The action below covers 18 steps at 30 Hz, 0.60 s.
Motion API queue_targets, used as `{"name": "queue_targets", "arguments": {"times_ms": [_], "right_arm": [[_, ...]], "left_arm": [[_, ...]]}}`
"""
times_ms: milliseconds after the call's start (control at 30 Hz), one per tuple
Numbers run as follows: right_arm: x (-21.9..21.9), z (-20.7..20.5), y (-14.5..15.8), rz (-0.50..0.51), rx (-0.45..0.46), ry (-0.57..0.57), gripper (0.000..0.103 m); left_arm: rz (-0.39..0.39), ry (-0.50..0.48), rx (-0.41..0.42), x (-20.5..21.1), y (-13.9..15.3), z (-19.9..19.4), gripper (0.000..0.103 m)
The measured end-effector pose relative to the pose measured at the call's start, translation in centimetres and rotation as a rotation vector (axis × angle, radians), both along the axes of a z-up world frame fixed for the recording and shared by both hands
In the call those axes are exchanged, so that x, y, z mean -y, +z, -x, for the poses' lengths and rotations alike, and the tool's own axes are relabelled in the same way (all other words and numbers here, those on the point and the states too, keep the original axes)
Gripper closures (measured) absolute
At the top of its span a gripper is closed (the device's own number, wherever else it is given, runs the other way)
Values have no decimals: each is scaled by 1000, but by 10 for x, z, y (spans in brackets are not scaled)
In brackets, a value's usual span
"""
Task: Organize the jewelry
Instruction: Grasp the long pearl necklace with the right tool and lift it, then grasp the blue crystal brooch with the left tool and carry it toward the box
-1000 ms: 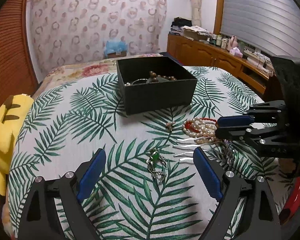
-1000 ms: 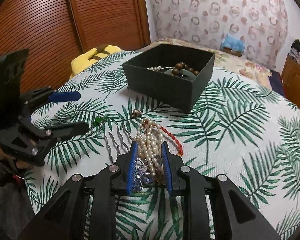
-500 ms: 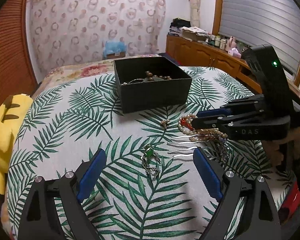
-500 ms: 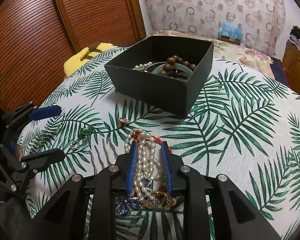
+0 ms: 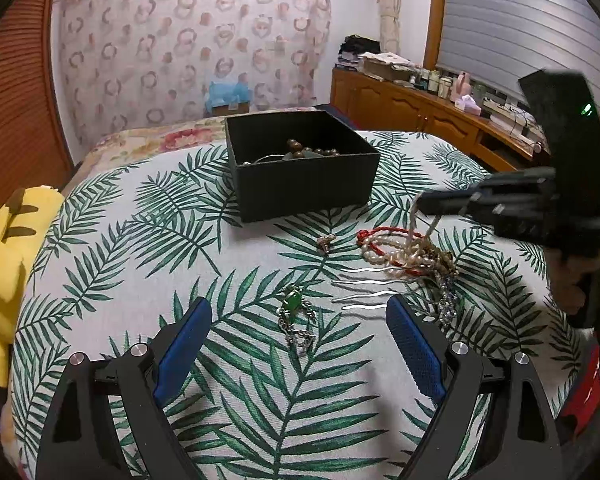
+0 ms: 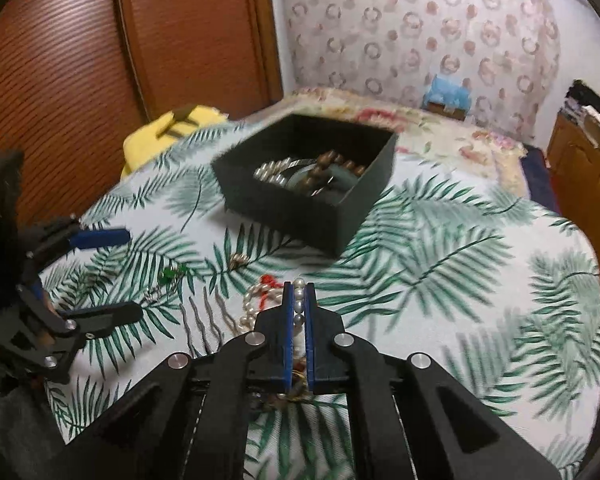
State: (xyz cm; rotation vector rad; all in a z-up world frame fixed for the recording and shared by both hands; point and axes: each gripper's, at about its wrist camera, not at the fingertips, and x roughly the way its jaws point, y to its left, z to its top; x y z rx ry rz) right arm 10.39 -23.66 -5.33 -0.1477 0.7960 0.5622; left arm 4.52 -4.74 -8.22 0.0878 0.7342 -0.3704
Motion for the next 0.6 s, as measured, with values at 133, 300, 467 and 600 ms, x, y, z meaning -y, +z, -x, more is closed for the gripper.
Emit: {"name": "queue_targets", "arguments": {"times_ms": [133, 300, 467, 600], "right_arm": [[17, 4, 20, -3, 56, -37, 98], [31, 9, 37, -5, 112, -72, 98], [42, 16, 58, 7, 177, -111, 98], [55, 20, 70, 17, 223, -152, 98]], "left_arm": [[-6, -8, -5, 4, -3, 2, 18], [-6, -10, -6, 8, -3, 2, 18], [-1, -19, -6, 10, -1, 4, 18], [3, -28, -8, 14, 1, 4, 18]]}}
